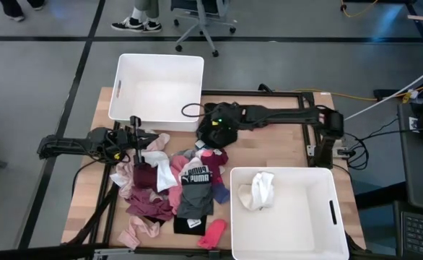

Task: Sort clothes
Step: Put the black underwear into the bottom white bin

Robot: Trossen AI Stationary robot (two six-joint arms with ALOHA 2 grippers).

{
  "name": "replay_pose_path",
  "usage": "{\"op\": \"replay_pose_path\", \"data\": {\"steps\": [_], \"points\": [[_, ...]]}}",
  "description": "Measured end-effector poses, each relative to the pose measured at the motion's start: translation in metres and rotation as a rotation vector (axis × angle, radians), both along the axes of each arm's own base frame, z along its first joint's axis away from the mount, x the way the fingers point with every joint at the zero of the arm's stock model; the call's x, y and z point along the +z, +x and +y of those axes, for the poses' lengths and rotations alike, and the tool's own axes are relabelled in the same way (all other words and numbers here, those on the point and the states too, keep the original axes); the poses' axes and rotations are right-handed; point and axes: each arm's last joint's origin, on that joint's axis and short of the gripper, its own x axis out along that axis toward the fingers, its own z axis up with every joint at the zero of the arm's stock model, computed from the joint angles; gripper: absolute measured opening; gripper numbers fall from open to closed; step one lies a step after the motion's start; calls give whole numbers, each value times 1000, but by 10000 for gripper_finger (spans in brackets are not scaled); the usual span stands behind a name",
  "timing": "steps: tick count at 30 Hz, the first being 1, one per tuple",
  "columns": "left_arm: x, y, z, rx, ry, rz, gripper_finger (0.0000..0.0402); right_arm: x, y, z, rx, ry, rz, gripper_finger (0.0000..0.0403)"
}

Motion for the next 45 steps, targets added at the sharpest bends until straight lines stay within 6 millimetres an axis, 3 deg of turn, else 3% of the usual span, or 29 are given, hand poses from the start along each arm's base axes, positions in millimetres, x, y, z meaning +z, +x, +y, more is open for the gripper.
{"op": "replay_pose_path", "data": {"steps": [6,15,26,32,37,45], "points": [[0,0,0,0,0,-1,11,-27,11,-5,-12,4,42,254],[0,0,0,0,0,2,11,-65,17,-30,-77,41,95,254],[0,0,0,3,11,2,11,-96,20,-45,-94,96,139,254],[-1,0,0,2,7,9,11,-97,22,-45,-85,94,127,245],[-1,0,0,1,6,9,11,-98,22,-46,-68,86,131,186],[-1,0,0,1,3,8,11,-98,22,-45,-4,35,164,25]]}}
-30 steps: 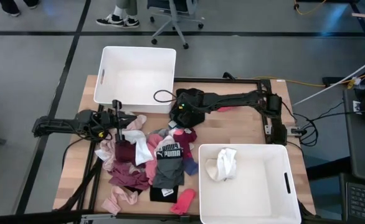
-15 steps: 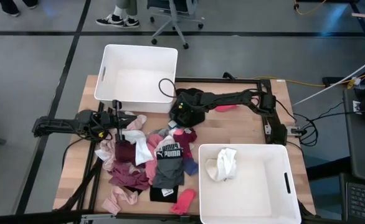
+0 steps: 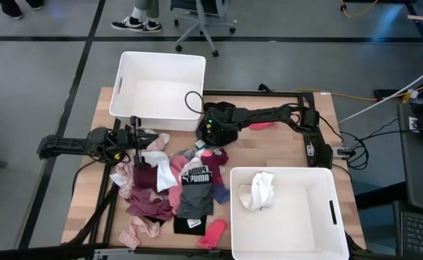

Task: Sort clothes
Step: Put the black underwear into the bottom white bin

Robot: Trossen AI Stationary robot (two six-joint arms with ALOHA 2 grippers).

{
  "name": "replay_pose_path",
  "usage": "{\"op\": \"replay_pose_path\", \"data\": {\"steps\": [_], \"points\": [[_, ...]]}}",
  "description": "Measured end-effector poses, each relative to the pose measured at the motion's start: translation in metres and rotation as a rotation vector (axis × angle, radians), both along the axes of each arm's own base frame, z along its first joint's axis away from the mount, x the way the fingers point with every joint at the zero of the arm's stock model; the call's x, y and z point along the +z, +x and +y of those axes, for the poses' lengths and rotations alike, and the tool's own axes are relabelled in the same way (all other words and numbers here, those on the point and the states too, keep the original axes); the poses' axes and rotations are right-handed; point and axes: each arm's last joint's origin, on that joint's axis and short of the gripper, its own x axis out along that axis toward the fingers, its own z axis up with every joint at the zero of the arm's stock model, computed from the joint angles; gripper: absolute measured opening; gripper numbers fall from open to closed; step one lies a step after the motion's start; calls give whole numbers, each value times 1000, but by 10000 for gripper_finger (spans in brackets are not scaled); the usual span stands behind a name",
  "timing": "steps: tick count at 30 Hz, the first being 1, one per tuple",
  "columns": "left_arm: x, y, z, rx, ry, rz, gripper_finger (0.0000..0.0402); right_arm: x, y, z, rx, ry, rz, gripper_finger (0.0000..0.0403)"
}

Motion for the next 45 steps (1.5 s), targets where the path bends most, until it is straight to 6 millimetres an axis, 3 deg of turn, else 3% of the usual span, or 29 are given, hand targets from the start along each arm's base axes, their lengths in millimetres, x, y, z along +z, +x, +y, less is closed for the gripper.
{"op": "replay_pose_path", "data": {"steps": [2,5,13,25,37,45], "points": [[0,0,0,-1,-4,-1,11,0,0,0,7,-16,11,11],[0,0,0,-5,-18,-4,11,8,-2,8,17,-54,25,25],[0,0,0,-8,-28,-4,11,73,-11,41,85,-133,-73,9],[0,0,0,-11,-38,-6,11,172,-60,60,43,-266,-241,18],[0,0,0,-11,-37,-7,11,234,-106,65,37,-347,-409,17],[0,0,0,-11,-39,-7,11,273,-147,71,27,-361,-551,18]]}}
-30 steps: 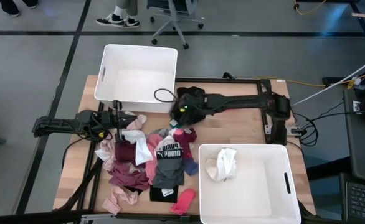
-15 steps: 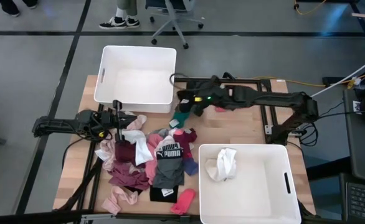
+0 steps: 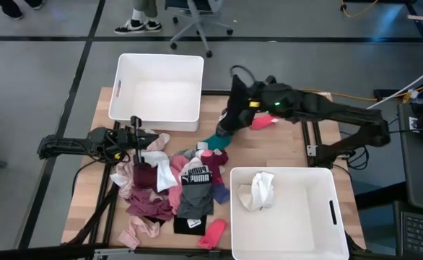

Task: Sort clothes
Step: Put the black underwear into the bottom white bin

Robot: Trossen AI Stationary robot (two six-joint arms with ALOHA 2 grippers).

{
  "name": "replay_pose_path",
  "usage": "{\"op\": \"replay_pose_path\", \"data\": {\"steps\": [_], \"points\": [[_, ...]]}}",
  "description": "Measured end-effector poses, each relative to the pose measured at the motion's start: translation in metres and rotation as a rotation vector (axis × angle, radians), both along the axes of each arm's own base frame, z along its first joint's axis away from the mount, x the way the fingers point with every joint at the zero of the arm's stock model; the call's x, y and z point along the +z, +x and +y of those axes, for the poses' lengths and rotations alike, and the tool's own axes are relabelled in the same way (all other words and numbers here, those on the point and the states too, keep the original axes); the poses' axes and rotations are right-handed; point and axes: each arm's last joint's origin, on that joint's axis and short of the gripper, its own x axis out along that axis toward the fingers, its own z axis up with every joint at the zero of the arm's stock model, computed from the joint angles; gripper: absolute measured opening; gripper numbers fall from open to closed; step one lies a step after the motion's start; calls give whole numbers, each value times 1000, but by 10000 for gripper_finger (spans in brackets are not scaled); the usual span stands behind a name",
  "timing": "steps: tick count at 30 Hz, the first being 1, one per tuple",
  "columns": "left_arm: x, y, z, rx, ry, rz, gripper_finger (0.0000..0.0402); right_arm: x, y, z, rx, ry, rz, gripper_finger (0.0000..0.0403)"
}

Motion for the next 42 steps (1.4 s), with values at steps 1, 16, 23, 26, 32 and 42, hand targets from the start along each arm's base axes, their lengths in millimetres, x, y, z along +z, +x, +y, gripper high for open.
{"op": "replay_pose_path", "data": {"steps": [1,16,23,26,32,42], "points": [[0,0,0,0,0,-1,11,5,-6,1,6,0,-21,18],[0,0,0,-1,-3,-1,11,91,-84,21,164,14,-355,18],[0,0,0,-1,-3,-1,11,143,-113,44,278,39,-507,18],[0,0,0,-1,-3,-1,11,157,-122,54,310,77,-555,18],[0,0,0,-1,-4,-1,11,171,-130,72,428,202,-601,18],[0,0,0,-9,-32,-7,11,181,-138,109,660,378,-627,19]]}}
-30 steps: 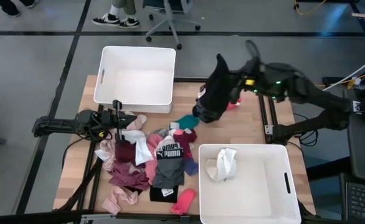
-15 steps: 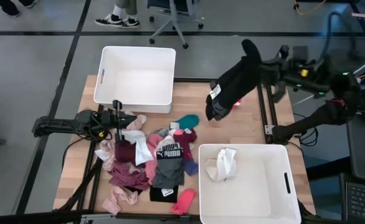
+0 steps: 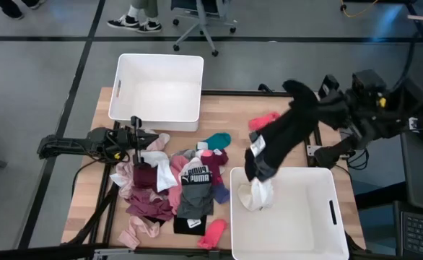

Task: Sort clothes
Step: Put the black underwear into the bottom white bin

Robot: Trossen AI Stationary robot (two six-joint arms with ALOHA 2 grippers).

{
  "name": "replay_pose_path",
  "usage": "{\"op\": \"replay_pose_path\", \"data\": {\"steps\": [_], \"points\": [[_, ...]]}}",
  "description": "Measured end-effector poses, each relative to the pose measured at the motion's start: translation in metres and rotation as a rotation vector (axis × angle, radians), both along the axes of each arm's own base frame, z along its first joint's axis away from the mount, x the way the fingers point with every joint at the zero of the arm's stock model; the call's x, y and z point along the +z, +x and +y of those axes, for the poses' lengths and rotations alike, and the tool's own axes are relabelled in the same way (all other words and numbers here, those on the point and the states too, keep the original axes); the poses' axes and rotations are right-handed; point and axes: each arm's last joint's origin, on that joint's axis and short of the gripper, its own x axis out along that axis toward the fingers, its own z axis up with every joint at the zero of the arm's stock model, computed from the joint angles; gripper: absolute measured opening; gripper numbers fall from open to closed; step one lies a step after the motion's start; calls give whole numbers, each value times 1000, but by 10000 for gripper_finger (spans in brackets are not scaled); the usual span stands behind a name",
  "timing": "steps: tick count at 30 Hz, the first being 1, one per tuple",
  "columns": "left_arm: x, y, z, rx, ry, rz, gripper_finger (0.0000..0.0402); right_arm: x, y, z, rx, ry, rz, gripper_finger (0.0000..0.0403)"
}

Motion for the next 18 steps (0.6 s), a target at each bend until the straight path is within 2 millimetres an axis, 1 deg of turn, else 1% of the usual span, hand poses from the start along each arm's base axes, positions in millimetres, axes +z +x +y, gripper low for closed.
{"op": "replay_pose_path", "data": {"steps": [3,6,9,12,16,18], "points": [[0,0,0,-1,-3,-1,11,-3,0,11,40,22,31,19],[0,0,0,-1,-4,-1,11,-14,1,25,42,23,137,19],[0,0,0,-1,-4,-1,11,-30,7,41,3,23,267,19],[0,0,0,-1,-5,-3,11,-46,17,58,-21,29,378,19],[1,0,0,2,4,-12,11,-69,33,82,-60,-10,513,19],[2,0,0,5,16,-14,11,-83,39,90,-110,-35,591,19]]}}
